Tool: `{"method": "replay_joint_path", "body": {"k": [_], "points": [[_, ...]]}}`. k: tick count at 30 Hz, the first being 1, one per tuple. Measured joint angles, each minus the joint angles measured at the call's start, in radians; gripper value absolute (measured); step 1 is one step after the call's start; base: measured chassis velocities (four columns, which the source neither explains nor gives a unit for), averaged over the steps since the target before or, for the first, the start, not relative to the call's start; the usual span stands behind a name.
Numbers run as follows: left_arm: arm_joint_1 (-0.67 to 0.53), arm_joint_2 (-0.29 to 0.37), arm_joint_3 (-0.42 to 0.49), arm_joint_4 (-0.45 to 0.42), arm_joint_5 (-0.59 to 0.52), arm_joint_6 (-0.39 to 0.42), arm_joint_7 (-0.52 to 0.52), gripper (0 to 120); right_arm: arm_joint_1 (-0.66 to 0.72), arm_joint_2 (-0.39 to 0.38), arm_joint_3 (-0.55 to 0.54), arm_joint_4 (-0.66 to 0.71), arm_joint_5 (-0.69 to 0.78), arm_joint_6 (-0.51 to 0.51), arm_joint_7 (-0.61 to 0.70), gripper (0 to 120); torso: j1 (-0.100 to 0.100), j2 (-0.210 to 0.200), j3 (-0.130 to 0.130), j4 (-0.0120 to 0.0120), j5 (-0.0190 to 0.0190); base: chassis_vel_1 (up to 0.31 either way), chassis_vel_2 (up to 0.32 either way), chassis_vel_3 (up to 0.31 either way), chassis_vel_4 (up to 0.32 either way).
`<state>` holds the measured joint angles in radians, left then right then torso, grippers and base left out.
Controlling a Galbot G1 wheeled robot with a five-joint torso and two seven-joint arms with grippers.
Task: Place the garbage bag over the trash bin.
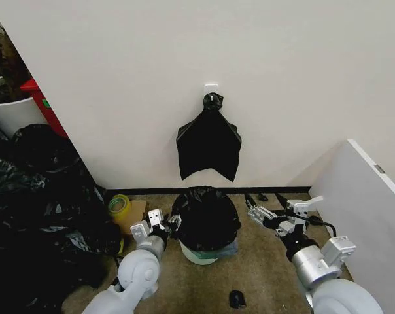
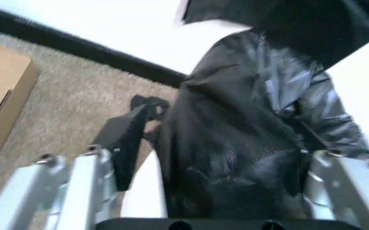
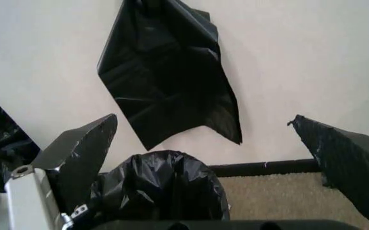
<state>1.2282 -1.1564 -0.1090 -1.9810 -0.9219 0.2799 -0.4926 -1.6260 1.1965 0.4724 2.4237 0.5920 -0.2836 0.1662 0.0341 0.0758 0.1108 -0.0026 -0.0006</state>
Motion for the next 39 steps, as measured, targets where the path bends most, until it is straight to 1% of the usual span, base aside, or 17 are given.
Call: {"method": "replay_joint_path", "body": {"k": [3,4,7,11,15,22,24,25,27,28,30,31,32,34,36,37,39], "points": [[0.02,0.02,0.0,-0.022,0.0,0.02,0.004,87,-0.004,0.011,0.001,-0.001,-0.002,0.002,0.002,100,0.0,0.0,0.0,0.0,0.0,0.0,0.0,0.0,0.0],[0.02,0.02,0.0,-0.022,0.0,0.02,0.004,87,-0.004,0.011,0.001,-0.001,-0.002,0.002,0.002,100,0.0,0.0,0.0,0.0,0.0,0.0,0.0,0.0,0.0],[0.04,0.028,0.0,-0.006,0.0,0.029,0.0,98,-0.014,0.012,0.006,0.0,-0.005,0.004,0.003,100,0.0,0.0,0.0,0.0001,0.0,0.0,0.0,0.0,0.0],[0.053,0.014,0.004,0.014,0.004,0.016,-0.005,100,-0.03,0.01,0.011,0.004,-0.009,0.008,0.001,100,0.0,0.0,0.0,0.0001,-0.0001,0.0,0.0,0.0,0.0],[0.064,0.0,0.004,-0.008,0.02,-0.022,0.013,100,-0.04,0.015,0.015,0.007,-0.016,0.016,0.0,100,0.0,0.0,0.0,0.0,0.0,0.0,0.0,0.0,0.0],[0.095,0.032,-0.003,-0.048,0.055,-0.061,0.04,100,-0.063,0.033,0.021,0.02,-0.03,0.03,-0.004,100,0.0,0.0,0.0,0.0001,0.0001,0.0,0.0,0.0,0.0],[0.13,0.043,-0.003,-0.095,0.122,-0.092,0.069,100,-0.081,0.043,0.035,0.02,-0.045,0.057,-0.013,100,0.0,0.0,0.0,0.0,-0.0001,0.0,0.0,0.0,0.0],[0.13,0.043,-0.003,-0.095,0.122,-0.092,0.069,100,-0.081,0.043,0.035,0.02,-0.045,0.057,-0.013,100,0.0,0.0,0.0,0.0,-0.0001,0.0,0.0,0.0,0.0],[0.186,0.05,-0.008,-0.138,0.272,-0.17,0.105,100,-0.102,0.067,0.06,-0.003,-0.094,0.129,-0.035,100,0.0,0.0,0.0,-0.0001,0.0,0.0,0.0,0.0,0.0],[0.186,0.05,-0.008,-0.138,0.272,-0.17,0.105,100,-0.102,0.067,0.06,-0.003,-0.094,0.129,-0.035,100,0.0,0.0,0.0,-0.0001,0.0,0.0,0.0,0.0,0.0],[0.241,0.049,-0.013,-0.142,0.431,-0.257,0.117,100,-0.122,0.096,0.08,-0.031,-0.152,0.215,-0.06,100,0.0,0.0,0.0,-0.0002,0.0002,0.0,0.0,0.0,0.0],[0.293,0.046,-0.021,-0.135,0.568,-0.337,0.122,100,-0.14,0.124,0.094,-0.057,-0.21,0.299,-0.076,100,0.0,0.0,0.0,-0.0001,-0.0004,0.0,0.0,0.0,0.0],[0.293,0.046,-0.021,-0.135,0.568,-0.337,0.122,100,-0.14,0.124,0.094,-0.057,-0.21,0.299,-0.076,100,0.0,0.0,0.0,-0.0001,-0.0004,0.0,0.0,0.0,0.0],[0.37,0.042,-0.042,-0.129,0.738,-0.445,0.123,100,-0.164,0.162,0.106,-0.084,-0.267,0.387,-0.088,100,0.0,0.0,0.0,0.0005,0.0002,0.0,0.0,0.0,0.0],[0.382,0.04,-0.048,-0.129,0.761,-0.461,0.123,100,-0.171,0.172,0.108,-0.091,-0.283,0.411,-0.09,100,0.0,0.0,0.0,0.0005,0.0001,0.0,0.0,0.0,0.0],[0.422,0.031,-0.075,-0.132,0.827,-0.518,0.123,100,-0.189,0.198,0.114,-0.108,-0.328,0.474,-0.093,100,0.0,0.0,0.0,0.0,0.0,0.0,0.0,0.0,0.0],[0.46,0.016,-0.107,-0.135,0.867,-0.573,0.124,100,-0.202,0.22,0.117,-0.125,-0.373,0.526,-0.096,100,0.0,0.0,0.0,-0.0004,-0.0005,0.0,0.0,0.0,0.0]]}}
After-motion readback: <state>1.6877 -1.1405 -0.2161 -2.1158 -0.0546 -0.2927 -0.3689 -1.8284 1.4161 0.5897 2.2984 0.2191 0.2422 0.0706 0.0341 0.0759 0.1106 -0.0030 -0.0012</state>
